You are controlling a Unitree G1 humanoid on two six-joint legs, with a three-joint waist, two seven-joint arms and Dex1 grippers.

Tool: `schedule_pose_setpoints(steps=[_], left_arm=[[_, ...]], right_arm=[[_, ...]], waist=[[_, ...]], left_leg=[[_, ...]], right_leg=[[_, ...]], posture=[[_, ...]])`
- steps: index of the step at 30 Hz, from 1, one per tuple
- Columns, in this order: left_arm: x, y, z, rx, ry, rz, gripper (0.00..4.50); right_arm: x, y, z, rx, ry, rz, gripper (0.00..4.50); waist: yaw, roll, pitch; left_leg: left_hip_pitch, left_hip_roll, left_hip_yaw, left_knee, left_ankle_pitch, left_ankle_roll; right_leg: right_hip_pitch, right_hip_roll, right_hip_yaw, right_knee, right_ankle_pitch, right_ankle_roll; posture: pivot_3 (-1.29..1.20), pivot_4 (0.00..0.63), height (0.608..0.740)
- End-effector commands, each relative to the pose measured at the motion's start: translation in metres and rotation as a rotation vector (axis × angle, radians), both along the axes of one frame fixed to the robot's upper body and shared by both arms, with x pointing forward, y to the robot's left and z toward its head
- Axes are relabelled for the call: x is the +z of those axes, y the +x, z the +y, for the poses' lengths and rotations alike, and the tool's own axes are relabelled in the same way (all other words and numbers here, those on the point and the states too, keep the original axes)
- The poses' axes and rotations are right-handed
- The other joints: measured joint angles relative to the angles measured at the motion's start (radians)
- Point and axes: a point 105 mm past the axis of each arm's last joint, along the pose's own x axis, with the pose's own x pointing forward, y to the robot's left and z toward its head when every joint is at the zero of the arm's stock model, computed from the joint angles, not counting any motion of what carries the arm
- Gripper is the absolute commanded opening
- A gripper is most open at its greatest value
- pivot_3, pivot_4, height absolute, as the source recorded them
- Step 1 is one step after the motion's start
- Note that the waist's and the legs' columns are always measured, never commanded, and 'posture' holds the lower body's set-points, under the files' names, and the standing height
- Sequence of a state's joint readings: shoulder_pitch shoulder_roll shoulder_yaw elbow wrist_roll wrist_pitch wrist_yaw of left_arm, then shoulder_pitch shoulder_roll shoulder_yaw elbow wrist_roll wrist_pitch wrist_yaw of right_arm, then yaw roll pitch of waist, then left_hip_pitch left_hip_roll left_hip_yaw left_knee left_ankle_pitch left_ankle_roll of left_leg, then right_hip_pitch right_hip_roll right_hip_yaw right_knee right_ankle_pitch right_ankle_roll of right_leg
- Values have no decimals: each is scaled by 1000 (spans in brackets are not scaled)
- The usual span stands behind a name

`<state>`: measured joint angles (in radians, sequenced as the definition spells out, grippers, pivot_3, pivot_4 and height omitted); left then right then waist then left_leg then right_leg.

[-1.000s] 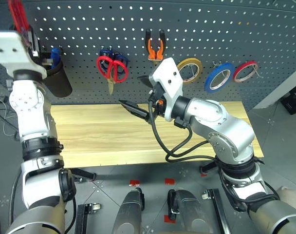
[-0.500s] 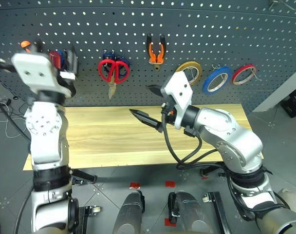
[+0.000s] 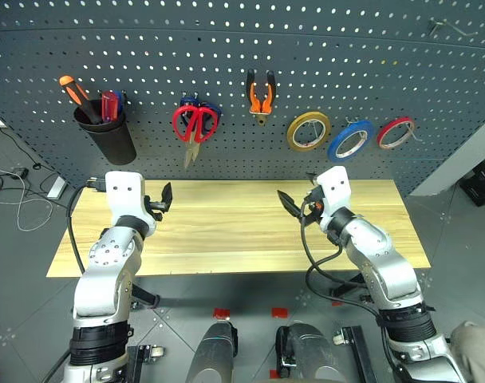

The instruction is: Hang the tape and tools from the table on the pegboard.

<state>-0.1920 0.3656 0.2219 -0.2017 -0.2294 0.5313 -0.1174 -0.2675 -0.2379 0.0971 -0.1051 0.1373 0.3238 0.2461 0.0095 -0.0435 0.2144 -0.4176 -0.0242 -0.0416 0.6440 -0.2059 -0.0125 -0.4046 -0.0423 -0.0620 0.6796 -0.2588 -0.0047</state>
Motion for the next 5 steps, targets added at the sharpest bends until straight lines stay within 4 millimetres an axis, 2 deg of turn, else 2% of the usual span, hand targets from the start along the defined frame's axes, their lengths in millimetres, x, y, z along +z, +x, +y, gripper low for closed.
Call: schedule_pose_setpoints(steps=[1,5], left_arm=[[-14,-2,6,7,-56,27,3601],[-27,-1,12,19,-46,39,3601]], right_arm=[[-4,6,-32,-163,43,-47,4500],[-19,9,-45,-206,13,-32,4500]], waist=[[1,2,-8],[0,2,-17]], left_leg=[[1,0,1,-1,0,0],[2,3,2,0,0,0]], right_leg=[[0,0,1,0,-1,1],[0,3,3,1,0,1]], posture=[[28,112,740],[41,84,740]])
